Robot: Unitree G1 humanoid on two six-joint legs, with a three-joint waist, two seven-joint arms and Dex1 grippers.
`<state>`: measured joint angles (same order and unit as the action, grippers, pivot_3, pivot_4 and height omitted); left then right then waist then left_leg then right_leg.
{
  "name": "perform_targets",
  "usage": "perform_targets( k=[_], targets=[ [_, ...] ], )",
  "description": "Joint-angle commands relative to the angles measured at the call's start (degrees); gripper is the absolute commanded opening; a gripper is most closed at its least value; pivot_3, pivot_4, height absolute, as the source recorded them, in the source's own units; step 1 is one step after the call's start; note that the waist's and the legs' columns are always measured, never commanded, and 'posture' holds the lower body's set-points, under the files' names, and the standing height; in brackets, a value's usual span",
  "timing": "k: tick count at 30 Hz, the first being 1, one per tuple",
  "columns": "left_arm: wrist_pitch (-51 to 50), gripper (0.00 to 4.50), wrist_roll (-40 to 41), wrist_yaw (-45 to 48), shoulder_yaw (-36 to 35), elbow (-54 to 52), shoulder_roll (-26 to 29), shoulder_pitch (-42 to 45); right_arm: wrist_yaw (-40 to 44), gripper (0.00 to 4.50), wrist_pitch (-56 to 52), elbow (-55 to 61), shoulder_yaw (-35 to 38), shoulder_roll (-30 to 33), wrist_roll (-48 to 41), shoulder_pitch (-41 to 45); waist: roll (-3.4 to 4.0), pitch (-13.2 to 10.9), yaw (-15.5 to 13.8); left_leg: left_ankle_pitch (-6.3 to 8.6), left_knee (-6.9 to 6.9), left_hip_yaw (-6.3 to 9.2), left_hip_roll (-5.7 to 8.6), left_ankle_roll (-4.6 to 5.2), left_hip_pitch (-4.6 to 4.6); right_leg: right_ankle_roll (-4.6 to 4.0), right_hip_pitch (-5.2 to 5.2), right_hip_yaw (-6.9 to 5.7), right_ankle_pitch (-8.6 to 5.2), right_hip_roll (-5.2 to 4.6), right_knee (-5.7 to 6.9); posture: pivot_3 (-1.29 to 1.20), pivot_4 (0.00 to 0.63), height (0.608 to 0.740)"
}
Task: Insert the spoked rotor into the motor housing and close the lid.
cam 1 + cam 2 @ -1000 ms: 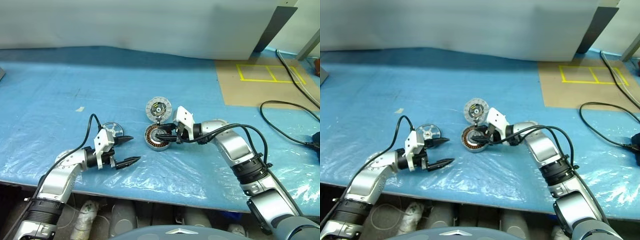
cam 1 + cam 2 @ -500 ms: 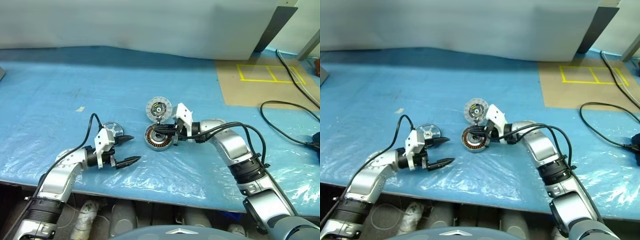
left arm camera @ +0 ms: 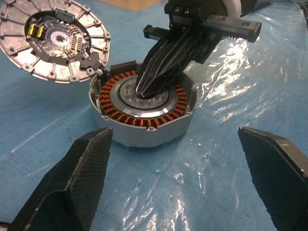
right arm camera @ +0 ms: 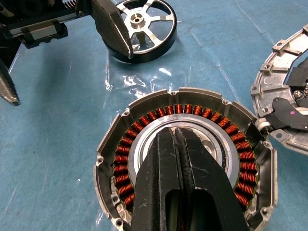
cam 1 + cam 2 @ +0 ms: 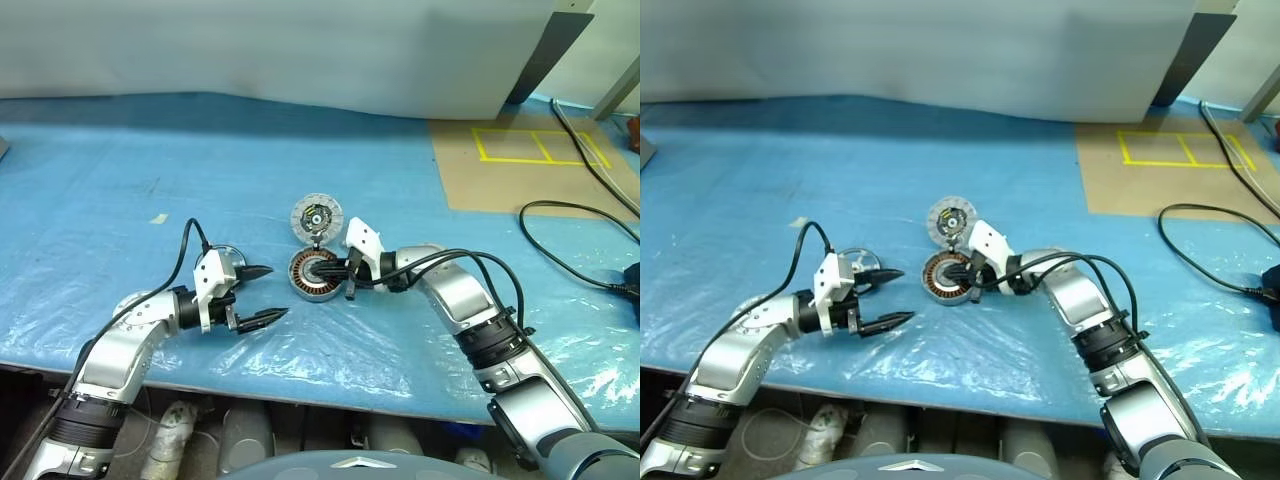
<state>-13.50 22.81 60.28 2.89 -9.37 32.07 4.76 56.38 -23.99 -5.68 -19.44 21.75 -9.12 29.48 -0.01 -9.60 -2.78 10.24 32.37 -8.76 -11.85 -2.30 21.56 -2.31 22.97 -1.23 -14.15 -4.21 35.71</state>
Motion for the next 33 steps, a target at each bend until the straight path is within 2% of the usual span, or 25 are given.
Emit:
perform_targets(
  k=[1, 10, 14, 18, 22, 28, 33],
  targets=[
    [-1.6, 4.39, 1.2, -0.8, -0.4, -3.2, 0.6, 0.8, -1.1, 0.03, 1.6, -1.0, 0.8, -0.2, 0.9, 0.7, 0.0, 0.0, 0.0, 0.0, 0.0, 0.0, 0.0, 0.0, 0.0, 0.0, 0.0, 0.0, 0.0, 0.0, 0.0, 0.0, 0.15, 0.74],
    [-5.2, 4.39, 1.9, -2.3, -0.2, -6.0, 0.6, 2.0, -1.3, 0.03, -3.3, 0.8, 0.2, -0.6, -0.3, -0.9, 0.0, 0.0, 0.0, 0.0, 0.05, 0.0, 0.0, 0.0, -0.15, 0.0, -0.16, 0.01, 0.01, 0.0, 0.04, 0.0, 0.15, 0.74],
    [-5.6, 4.39, 1.8, -2.4, -0.3, -6.0, 0.6, 2.2, -0.7, 0.03, -11.0, 5.5, 7.3, -4.1, -10.7, 0.4, 0.0, 0.0, 0.0, 0.0, 0.03, 0.0, -0.01, 0.0, -0.13, -0.01, -0.12, 0.0, 0.0, 0.0, 0.03, 0.0, 0.15, 0.74],
    [-5.9, 4.39, 2.0, -2.3, -0.6, -6.2, 0.8, 2.2, -1.2, 0.03, -15.2, 10.4, 10.0, -5.0, -15.5, 2.1, 0.0, 0.0, 0.0, 0.0, 0.03, 0.0, 0.0, 0.01, 0.01, -0.01, -0.01, 0.0, 0.01, 0.0, 0.01, 0.0, 0.15, 0.74],
    [-6.1, 4.39, 2.0, -2.5, -0.4, -6.6, 0.7, 2.0, -2.3, 0.03, -11.6, 9.9, 6.9, -3.7, -11.4, 1.7, 0.0, 0.0, 0.0, 0.0, -0.02, 0.0, -0.01, 0.0, -0.01, -0.01, 0.0, -0.02, 0.0, 0.01, 0.01, 0.0, 0.15, 0.74],
    [-6.3, 4.39, 1.9, -2.8, -0.4, -6.8, 0.4, 2.0, -3.7, 0.03, -2.3, 2.2, 0.9, -0.8, -1.9, -0.5, 0.0, 0.0, -0.1, 0.0, -0.01, 0.0, 0.02, -0.02, 0.02, 0.0, 0.0, -0.02, 0.0, -0.01, -0.01, 0.0, 0.15, 0.74],
    [-6.1, 4.39, 1.8, -2.7, -0.5, -6.5, 0.5, 1.9, -4.3, 0.03, 0.0, 0.4, 0.3, -0.8, -0.2, -1.7, 0.0, 0.0, 0.0, 0.0, 0.0, 0.0, 0.01, -0.01, -0.02, 0.0, -0.02, -0.01, 0.0, 0.0, 0.01, 0.0, 0.15, 0.74]
  ],
)
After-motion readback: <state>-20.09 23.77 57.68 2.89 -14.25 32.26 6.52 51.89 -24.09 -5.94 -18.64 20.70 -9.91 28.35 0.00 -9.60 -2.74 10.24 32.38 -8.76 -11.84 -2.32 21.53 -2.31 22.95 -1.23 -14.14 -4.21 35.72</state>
